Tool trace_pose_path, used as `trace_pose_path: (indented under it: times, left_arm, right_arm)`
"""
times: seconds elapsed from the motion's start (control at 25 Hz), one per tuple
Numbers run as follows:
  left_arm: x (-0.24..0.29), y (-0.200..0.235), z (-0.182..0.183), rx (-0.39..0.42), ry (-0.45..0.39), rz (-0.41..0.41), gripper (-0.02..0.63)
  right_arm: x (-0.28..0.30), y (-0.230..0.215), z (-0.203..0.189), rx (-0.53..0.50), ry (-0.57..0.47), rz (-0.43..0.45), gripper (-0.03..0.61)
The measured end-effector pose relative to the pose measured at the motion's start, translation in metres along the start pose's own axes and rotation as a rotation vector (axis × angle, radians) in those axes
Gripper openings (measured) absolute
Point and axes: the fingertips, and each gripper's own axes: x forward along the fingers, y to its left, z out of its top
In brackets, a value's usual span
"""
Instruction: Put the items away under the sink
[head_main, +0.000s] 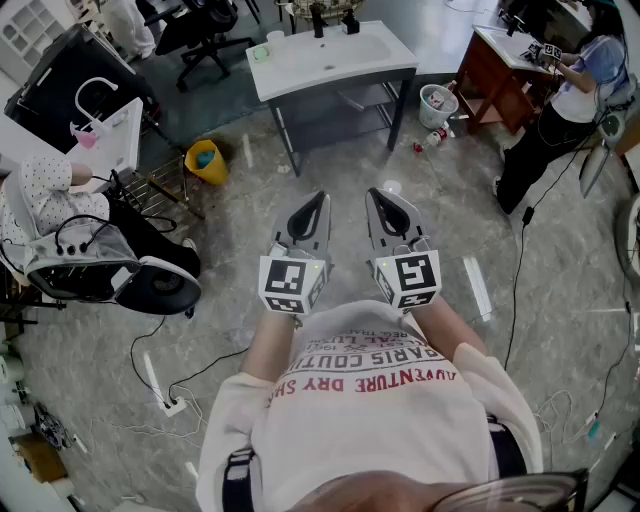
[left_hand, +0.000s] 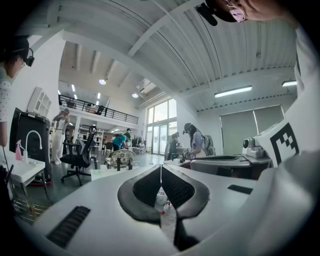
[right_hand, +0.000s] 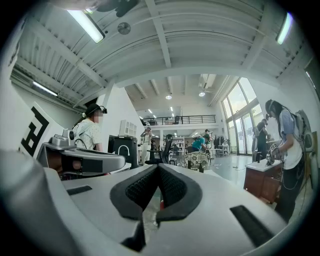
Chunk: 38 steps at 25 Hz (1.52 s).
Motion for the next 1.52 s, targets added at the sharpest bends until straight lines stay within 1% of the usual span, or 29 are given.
trace_pose_path:
  times: [0.4,0.56,0.68,0.88,1.04,1.16,1.24,1.4,1.52]
  left_arm:
    - [-0.009,0.013,-0.004,0.002,0.006,-0.001,0.023]
    - [-0.016,0.025,-0.006,-0.006,0.01,0.0,0.023]
    - [-0.023,0.034,-0.015,-0.014,0.031,-0.001,0.023]
    - [-0.039,0.057,-0.037,-0.038,0.075,-0.007,0.023]
    - [-0.043,0.072,-0.058,-0.06,0.117,-0.001,0.023]
    - [-0.036,0.079,-0.071,-0.072,0.134,-0.001,0.023]
    - [-0.025,0.084,-0.074,-0.071,0.133,0.01,0.023]
    - [0.014,0.1,-0.064,-0.062,0.101,0.045,0.023]
    - [0.052,0.104,-0.058,-0.022,0.097,0.077,0.023]
  right_arm:
    - [0.005,0.015,0.001,0.005,-0.003,0.0,0.025]
    - [0.009,0.021,-0.007,0.05,0.014,-0.019,0.025]
    - [0.012,0.027,-0.015,0.097,0.022,-0.04,0.025]
    - [0.024,0.044,-0.037,0.148,0.073,-0.074,0.025]
    - [0.035,0.051,-0.053,0.159,0.119,-0.082,0.025]
    - [0.046,0.048,-0.063,0.179,0.146,-0.084,0.025]
    - [0.055,0.041,-0.069,0.174,0.149,-0.078,0.025]
    - [0.085,0.017,-0.074,0.151,0.15,-0.038,0.025]
    - [0.107,-0.017,-0.069,0.155,0.138,-0.039,0.025]
